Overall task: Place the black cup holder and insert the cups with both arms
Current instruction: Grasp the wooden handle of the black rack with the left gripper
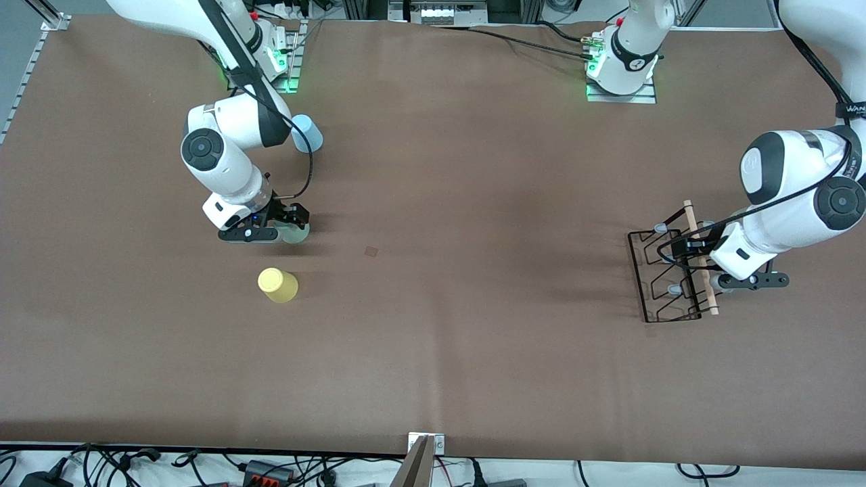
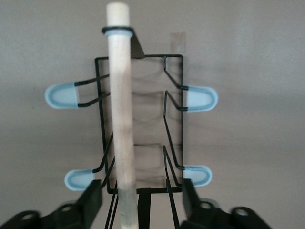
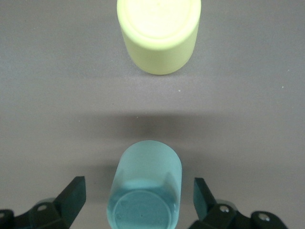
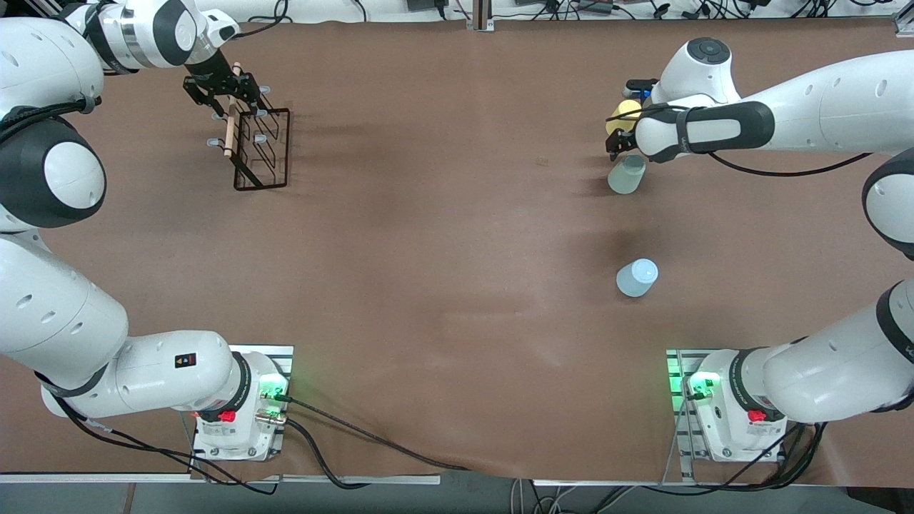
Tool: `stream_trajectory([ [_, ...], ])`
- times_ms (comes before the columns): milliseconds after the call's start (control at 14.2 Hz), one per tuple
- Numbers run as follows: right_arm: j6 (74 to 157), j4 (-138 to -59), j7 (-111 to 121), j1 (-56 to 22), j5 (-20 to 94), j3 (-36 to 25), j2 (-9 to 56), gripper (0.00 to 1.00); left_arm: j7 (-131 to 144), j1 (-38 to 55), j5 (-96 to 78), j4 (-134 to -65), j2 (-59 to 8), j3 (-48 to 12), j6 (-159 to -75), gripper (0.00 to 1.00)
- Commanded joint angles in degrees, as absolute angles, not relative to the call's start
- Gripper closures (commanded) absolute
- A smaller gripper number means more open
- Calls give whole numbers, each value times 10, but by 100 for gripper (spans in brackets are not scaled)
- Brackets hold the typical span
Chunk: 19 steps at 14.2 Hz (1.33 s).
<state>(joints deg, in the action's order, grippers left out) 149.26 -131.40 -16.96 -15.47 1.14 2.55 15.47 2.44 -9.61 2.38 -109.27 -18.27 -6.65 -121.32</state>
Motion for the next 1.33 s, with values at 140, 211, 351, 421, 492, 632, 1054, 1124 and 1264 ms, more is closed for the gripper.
stream_trajectory([
  [140,1578,-1369,-177,-161,14,23,152,0,43,-103,34,-1102,-164,-71,-1212,64],
  [211,1583,-1374,-177,-164,14,23,153,0,43,-103,33,-1101,-163,-71,-1212,66],
  [351,1586,-1376,-178,-169,15,22,156,0,44,-103,33,-1094,-163,-71,-1210,73],
  [421,1587,-1375,-178,-168,15,23,156,0,43,-103,34,-1093,-163,-71,-1210,79],
  [492,1587,-1375,-178,-169,15,23,156,0,43,-103,34,-1093,-163,-71,-1210,81],
  [632,1586,-1375,-177,-168,15,23,155,0,42,-103,34,-1093,-162,-71,-1209,89],
  [1054,1586,-1372,-177,-169,15,20,154,0,36,-103,34,-1056,-157,-74,-1147,99],
  [1124,1587,-1371,-176,-168,15,19,155,0,36,-102,34,-1041,-158,-76,-1130,99],
  [1264,1588,-1370,-171,-166,15,18,155,0,34,-98,34,-1020,-157,-78,-1101,99],
])
